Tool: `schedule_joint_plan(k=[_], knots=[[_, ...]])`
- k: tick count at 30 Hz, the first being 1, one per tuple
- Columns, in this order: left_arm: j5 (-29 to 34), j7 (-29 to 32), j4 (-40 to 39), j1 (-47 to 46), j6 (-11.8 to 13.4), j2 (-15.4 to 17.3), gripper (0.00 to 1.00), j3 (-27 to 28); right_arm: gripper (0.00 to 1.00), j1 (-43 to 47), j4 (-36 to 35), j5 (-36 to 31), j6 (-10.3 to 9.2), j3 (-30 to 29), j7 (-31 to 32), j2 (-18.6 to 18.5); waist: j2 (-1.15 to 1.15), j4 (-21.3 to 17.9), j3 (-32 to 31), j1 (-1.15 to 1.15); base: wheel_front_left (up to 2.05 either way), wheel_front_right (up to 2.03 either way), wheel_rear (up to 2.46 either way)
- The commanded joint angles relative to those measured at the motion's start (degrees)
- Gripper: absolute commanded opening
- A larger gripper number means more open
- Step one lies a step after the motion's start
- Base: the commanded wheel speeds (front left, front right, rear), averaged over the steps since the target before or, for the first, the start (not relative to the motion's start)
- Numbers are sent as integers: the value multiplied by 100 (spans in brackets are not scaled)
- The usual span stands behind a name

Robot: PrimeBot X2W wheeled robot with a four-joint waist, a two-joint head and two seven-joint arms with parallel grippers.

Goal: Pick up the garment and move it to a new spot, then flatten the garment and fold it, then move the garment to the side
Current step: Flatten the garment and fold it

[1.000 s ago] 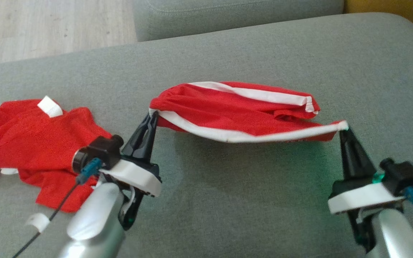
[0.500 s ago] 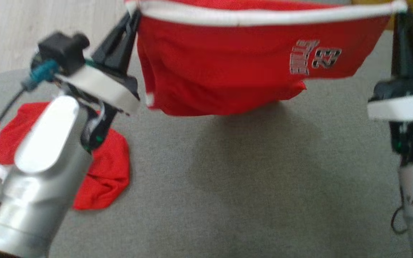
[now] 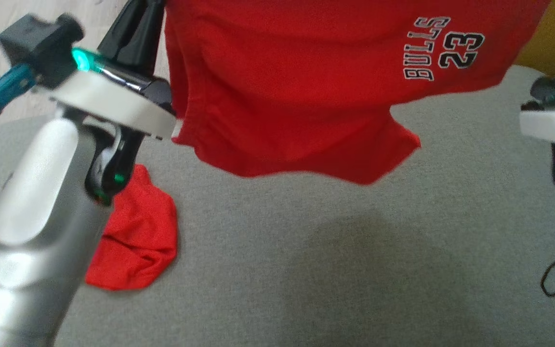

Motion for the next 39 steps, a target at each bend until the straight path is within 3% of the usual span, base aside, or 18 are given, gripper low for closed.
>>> schedule_joint_plan(k=[1,9,15,19,24,27,31,34,39], knots=[[-78,18,-270,-92,94,243,0,336,0,57,-258,-28,28,25,57,-89,0,-19,-50,0,0,0,0],[-222,577,-1841,575,699,544,0,503,0,928,-1470,-88,28,-435,560,-14,0,-72,2,0,0,0,0],[-206,847,-1933,472,839,672,0,543,0,712,-1500,2,28,-402,879,47,0,-188,449,0,0,0,0],[-27,868,-1277,-85,680,675,0,448,0,-85,-830,251,28,-148,887,-92,0,-273,1019,0,0,0,0],[54,660,6,-1298,398,421,0,488,0,-1698,501,458,28,129,636,-151,0,-396,1881,0,0,0,0],[298,373,810,-2170,222,385,0,497,0,-2771,1385,318,28,383,306,-221,0,-445,2277,0,0,0,0],[515,-154,1708,-3117,47,241,0,517,0,-3928,2545,254,28,294,-156,-151,0,-448,2556,0,0,0,0],[511,-492,2249,-3505,-67,85,0,535,0,-4383,3209,167,28,343,-388,-124,0,-431,2668,0,0,0,0],[417,-807,2797,-3561,-288,-96,0,395,0,-4412,3837,213,28,635,-589,-8,0,-413,2741,0,0,0,0]])
